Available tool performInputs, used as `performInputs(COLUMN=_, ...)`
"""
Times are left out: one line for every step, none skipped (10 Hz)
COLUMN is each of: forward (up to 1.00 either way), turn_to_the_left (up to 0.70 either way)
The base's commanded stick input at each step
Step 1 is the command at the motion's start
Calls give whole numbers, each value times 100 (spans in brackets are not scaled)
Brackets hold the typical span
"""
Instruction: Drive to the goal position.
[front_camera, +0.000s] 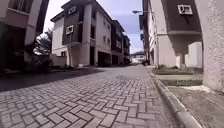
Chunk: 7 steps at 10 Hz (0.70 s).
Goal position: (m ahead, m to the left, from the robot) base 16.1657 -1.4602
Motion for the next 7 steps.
performInputs(forward=70, turn_to_the_left=0)
performInputs(forward=70, turn_to_the_left=0)
performInputs(forward=70, turn_to_the_left=0)
performInputs(forward=70, turn_to_the_left=0)
performInputs(forward=70, turn_to_the_left=0)
performInputs(forward=70, turn_to_the_left=0)
performInputs(forward=70, turn_to_the_left=0)
